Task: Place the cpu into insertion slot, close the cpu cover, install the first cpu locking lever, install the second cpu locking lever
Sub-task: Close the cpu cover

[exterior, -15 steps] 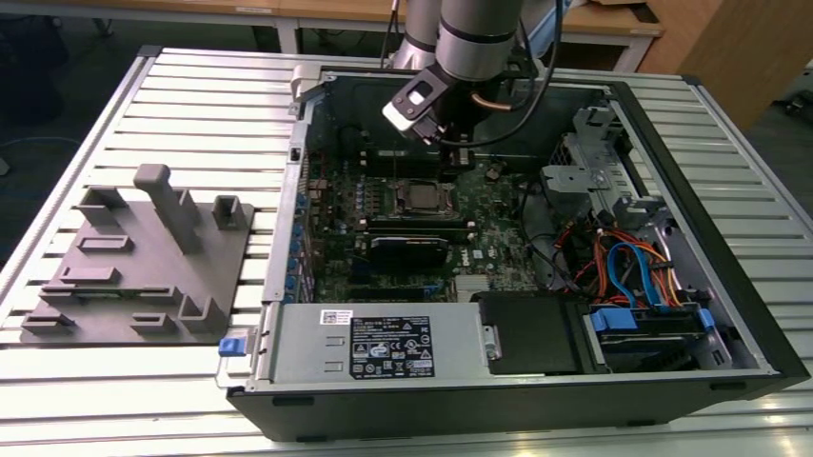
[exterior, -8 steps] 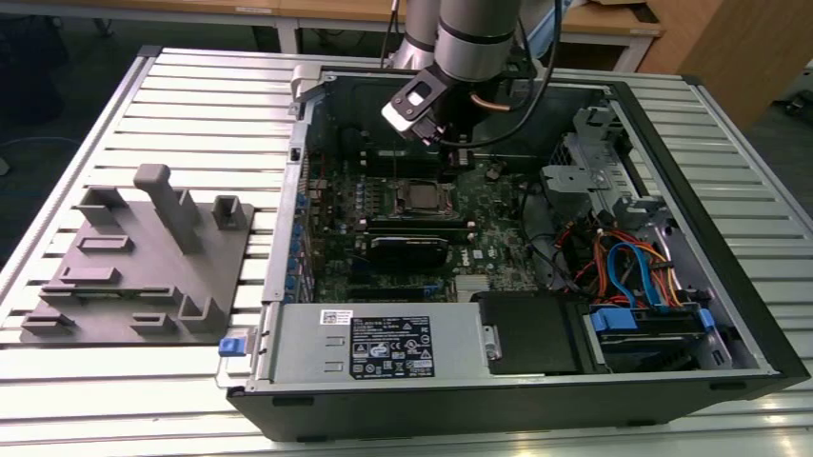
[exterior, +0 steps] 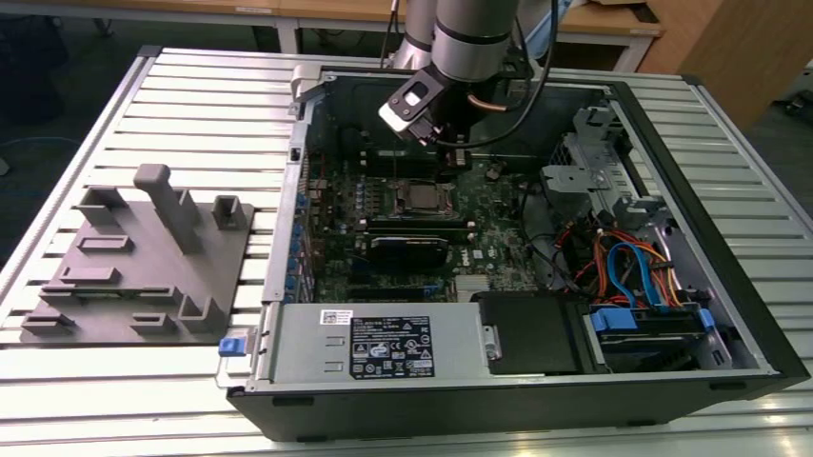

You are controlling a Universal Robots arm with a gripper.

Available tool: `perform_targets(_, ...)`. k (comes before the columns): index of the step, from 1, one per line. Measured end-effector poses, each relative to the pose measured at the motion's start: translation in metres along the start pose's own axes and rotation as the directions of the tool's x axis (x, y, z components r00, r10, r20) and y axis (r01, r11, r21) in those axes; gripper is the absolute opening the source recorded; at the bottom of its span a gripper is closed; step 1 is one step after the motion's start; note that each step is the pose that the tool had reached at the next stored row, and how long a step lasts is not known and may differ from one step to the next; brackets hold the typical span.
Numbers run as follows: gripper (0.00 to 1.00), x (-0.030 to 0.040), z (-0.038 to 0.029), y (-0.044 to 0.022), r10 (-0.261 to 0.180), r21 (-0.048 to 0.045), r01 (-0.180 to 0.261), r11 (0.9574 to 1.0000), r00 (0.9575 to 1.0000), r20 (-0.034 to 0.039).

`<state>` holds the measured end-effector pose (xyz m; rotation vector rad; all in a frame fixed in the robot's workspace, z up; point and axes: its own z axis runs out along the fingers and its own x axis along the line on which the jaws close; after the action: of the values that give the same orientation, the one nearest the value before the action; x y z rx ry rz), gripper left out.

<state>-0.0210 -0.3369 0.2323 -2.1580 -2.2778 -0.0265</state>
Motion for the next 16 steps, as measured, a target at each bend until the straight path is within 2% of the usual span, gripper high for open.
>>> perform_targets(12, 0.10, 0.0000, 0.0006, -0.0001, 0.000, -0.0002, 0.000, 1.0000, 1.0000, -0.0003)
perform_targets(16, 0.10, 0.0002, 0.0030, -0.0032, 0.000, -0.0002, 0.000, 1.0000, 1.0000, 0.0000)
